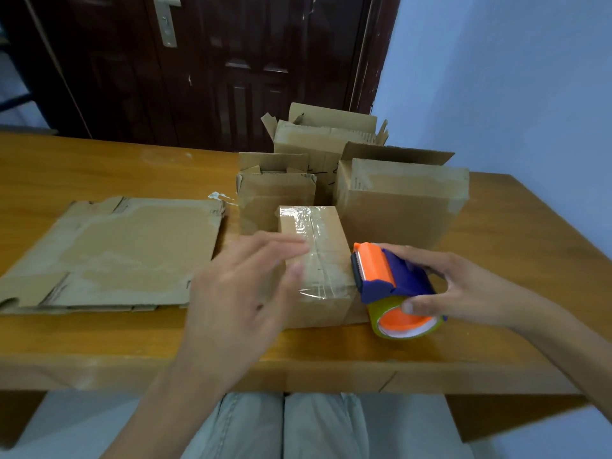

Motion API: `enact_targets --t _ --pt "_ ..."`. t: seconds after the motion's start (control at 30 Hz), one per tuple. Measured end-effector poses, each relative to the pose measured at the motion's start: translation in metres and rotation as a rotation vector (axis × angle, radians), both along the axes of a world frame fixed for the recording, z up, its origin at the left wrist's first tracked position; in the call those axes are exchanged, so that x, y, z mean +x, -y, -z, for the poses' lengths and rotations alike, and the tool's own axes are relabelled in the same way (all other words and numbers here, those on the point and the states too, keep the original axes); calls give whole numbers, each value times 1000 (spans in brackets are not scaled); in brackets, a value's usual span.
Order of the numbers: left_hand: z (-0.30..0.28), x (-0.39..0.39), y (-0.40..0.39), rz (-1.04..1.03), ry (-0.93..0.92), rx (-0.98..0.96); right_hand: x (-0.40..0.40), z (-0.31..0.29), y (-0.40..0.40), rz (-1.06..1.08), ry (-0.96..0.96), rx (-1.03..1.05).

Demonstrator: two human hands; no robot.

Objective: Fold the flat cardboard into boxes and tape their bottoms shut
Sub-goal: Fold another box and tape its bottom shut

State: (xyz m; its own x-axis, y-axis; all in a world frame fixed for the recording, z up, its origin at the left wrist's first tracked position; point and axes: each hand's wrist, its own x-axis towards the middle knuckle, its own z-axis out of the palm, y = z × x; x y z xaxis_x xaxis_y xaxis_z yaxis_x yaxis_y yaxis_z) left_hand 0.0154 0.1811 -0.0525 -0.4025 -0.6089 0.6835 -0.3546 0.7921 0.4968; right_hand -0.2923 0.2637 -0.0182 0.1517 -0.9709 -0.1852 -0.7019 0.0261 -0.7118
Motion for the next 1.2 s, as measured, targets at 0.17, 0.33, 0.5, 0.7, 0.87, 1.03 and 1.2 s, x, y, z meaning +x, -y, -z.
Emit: enact_targets --t 0.17,0.33,0.5,0.7,0.87,1.03,1.2 --pt "21 -17 5 102 326 -200 1 -4 -6 -14 -12 -26" --pt "18 -12 12 81 470 -247 0 -17 -4 -27 -85 -57" --pt "20 -10 16 88 480 -242 -8 -39 2 -84 -143 -67" --pt "19 -9 14 99 439 -234 -24 -44 -3 -100 -143 -93" --pt "24 -10 15 98 410 -211 -30 -44 -12 -83 -226 -154" --pt "21 -10 15 108 403 -206 -26 -47 -10 -130 -369 -202" --pt "22 -11 14 109 402 -181 -27 -53 -5 -208 -608 -288"
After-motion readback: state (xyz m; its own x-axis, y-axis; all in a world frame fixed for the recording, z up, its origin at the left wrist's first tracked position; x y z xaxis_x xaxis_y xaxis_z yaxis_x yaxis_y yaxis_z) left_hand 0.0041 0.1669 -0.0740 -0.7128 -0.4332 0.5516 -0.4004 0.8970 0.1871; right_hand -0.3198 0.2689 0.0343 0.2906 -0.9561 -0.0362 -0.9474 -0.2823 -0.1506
